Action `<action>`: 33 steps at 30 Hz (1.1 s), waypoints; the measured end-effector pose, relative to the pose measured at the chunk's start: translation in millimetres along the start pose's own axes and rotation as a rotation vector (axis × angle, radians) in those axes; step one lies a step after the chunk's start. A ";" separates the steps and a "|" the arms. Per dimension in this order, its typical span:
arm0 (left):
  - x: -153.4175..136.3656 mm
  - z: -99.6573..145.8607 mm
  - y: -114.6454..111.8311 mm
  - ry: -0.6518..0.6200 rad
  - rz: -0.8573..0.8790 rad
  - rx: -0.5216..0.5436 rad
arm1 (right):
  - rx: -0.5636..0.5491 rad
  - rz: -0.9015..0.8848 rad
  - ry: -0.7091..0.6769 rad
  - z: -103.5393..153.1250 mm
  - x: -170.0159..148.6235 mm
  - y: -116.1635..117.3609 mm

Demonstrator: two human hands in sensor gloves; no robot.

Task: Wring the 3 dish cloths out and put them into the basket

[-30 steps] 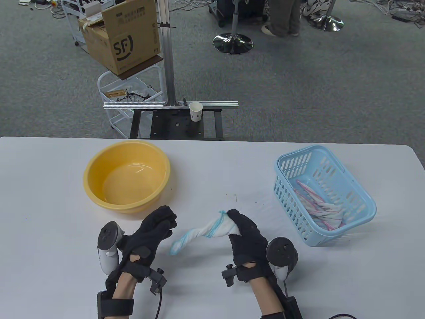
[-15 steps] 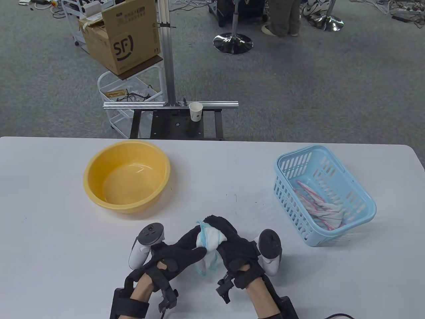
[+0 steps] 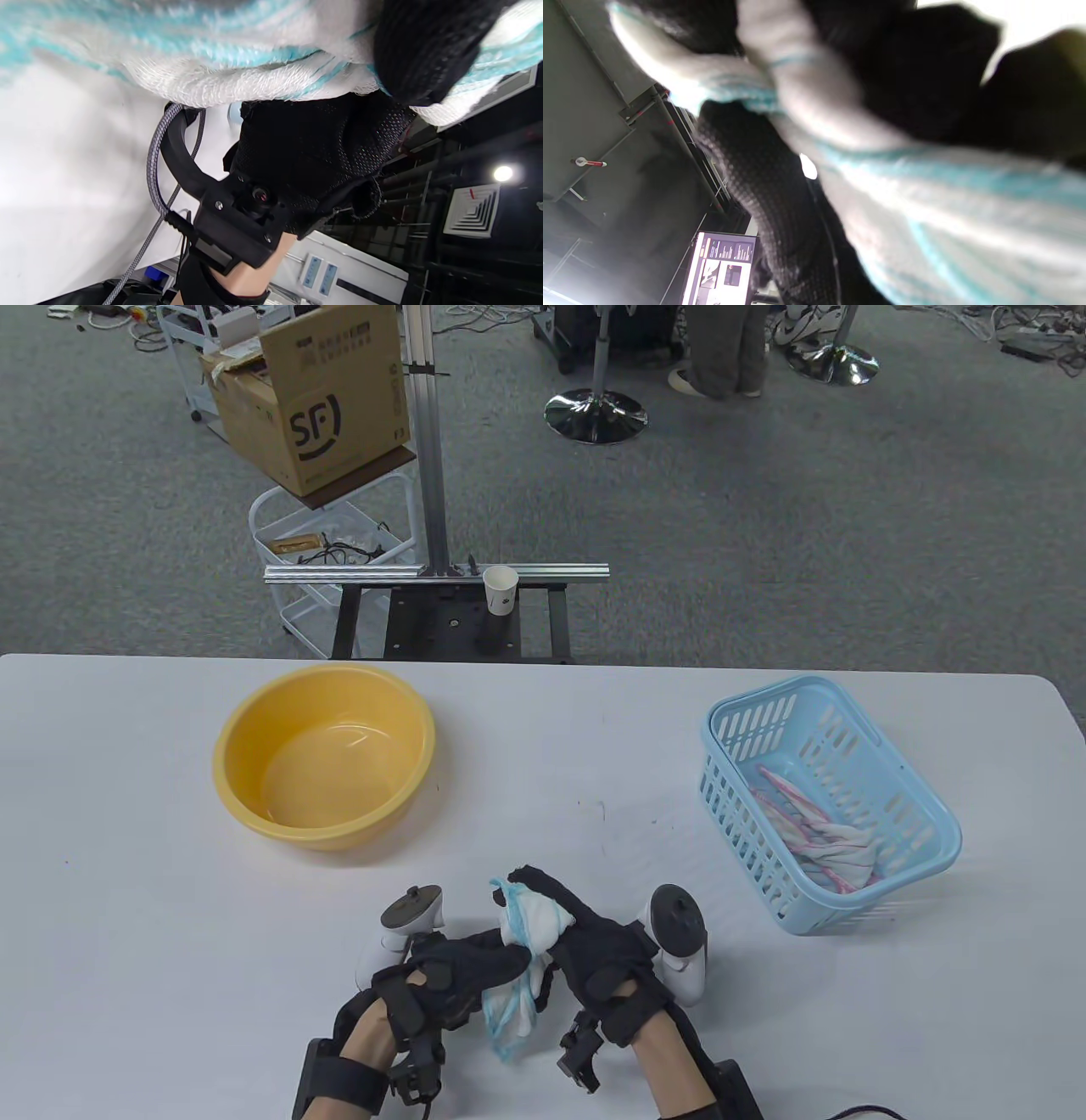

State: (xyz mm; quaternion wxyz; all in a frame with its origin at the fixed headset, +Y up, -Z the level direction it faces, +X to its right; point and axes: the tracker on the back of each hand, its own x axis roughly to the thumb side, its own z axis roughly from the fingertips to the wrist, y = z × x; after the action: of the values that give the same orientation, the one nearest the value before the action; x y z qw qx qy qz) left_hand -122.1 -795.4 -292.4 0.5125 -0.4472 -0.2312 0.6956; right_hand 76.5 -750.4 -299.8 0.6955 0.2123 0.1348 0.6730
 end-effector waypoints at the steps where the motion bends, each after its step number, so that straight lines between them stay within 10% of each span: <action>1: 0.5 0.1 0.0 0.002 0.004 0.007 | -0.032 0.002 -0.004 0.2 -0.3 -2.2; 13: 20.0 22.0 12.0 0.106 -0.293 0.347 | -0.073 0.066 0.043 1.3 -1.5 -13.7; 23: 31.3 34.1 14.5 0.084 -0.363 0.426 | -0.061 0.092 0.145 3.9 -9.7 -30.1; 33: 62.2 29.6 -26.4 0.066 -1.149 0.699 | -0.178 0.178 0.266 8.3 -11.5 -37.5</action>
State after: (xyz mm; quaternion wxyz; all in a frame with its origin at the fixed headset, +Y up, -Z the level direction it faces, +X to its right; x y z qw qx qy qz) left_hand -138.8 -724.5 -281.2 0.9226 -0.0819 -0.1779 0.3322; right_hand 112.8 -762.9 -311.6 0.6252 0.0701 0.1463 0.7634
